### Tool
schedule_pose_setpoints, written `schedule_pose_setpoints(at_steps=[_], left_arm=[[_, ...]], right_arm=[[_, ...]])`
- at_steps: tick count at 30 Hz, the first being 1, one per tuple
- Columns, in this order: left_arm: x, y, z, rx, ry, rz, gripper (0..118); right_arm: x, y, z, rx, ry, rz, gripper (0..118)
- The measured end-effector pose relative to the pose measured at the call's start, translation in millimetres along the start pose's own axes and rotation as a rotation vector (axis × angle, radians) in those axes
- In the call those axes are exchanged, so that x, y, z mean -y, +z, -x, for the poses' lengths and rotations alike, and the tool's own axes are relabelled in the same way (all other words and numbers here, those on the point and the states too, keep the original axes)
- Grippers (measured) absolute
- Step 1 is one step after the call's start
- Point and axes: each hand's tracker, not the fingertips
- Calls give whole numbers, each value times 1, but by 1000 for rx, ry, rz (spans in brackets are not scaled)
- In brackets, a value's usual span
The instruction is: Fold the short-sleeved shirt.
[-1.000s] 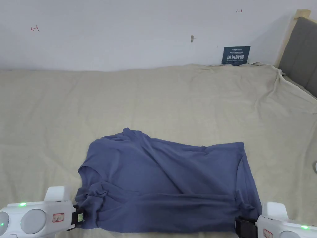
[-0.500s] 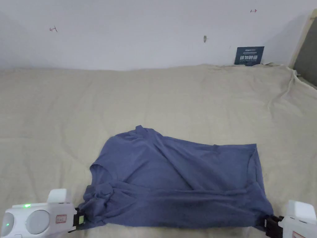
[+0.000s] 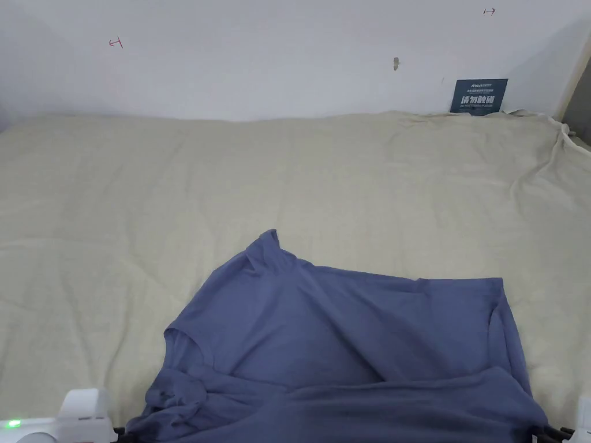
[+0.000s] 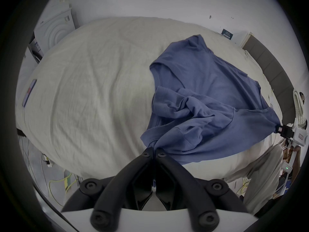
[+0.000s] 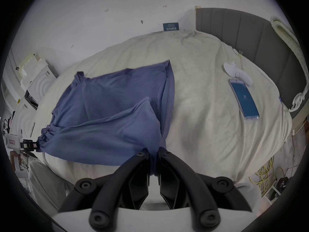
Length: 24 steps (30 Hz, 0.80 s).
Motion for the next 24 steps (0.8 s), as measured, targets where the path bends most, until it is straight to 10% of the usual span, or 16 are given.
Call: schedule_pose_setpoints(at_steps=[13,15,17,19,24], left_arm=[[10,-29,-14,-68,19,42,4],[8,-21,-19,-72,23,39,27],[5,-14,-21,-77,29,23,83],[1,-3,-26,-78,27,-29,118],[-24,39,-49,-67,-15,-228,118]], right_arm=[[8,-25,7,62,-28,82,14],[3,-13,9,64,-15,60,36],[-3,-2,12,56,-4,15,77],[-11,11,14,49,-3,-51,94],[-39,47,26,25,10,-210,94]])
